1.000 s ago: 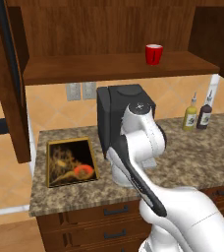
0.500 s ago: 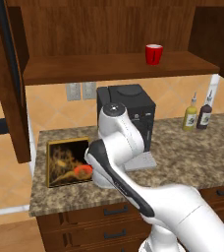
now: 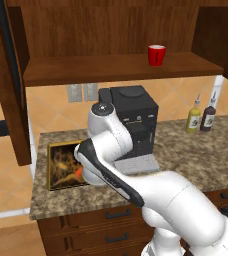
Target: Pick the kettle from the counter and place it on the tray. Then pick the mug from the cabinet and place it on the tray. Then close the cabinet doors.
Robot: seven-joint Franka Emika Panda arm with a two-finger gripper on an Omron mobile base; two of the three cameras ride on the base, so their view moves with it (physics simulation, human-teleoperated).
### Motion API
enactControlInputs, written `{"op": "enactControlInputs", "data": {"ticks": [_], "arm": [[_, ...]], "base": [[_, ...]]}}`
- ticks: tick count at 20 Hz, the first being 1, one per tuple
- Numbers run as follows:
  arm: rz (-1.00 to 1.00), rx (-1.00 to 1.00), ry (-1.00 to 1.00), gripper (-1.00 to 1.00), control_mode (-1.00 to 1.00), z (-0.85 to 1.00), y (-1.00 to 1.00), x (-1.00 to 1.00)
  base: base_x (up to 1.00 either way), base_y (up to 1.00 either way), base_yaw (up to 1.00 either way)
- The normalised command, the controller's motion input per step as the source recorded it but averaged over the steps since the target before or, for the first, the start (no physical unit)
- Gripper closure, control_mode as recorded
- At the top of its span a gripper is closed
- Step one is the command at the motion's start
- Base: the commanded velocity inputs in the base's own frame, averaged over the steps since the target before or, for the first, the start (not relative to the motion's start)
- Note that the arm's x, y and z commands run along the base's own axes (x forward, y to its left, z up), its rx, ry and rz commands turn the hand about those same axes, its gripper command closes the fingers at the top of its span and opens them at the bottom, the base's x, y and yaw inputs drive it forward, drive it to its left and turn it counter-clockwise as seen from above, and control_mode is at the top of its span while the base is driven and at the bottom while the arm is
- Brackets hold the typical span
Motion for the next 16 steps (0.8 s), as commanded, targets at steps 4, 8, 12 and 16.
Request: {"op": "enactControlInputs", "data": {"ticks": [4, 8, 12, 16], "arm": [[0.00, 0.06, -0.03, 1.00, -1.00, 0.00, 0.26, 0.51], [0.00, 0.06, -0.05, 1.00, -1.00, -0.04, 0.21, 0.52], [-0.01, 0.05, -0.04, 1.00, -1.00, -0.12, 0.23, 0.53], [-0.02, 0.01, -0.03, 1.00, -1.00, -0.20, 0.27, 0.50]], "base": [[0.00, 0.00, 0.00], [0.00, 0.00, 0.00], [0.00, 0.00, 0.00], [0.00, 0.00, 0.00]]}}
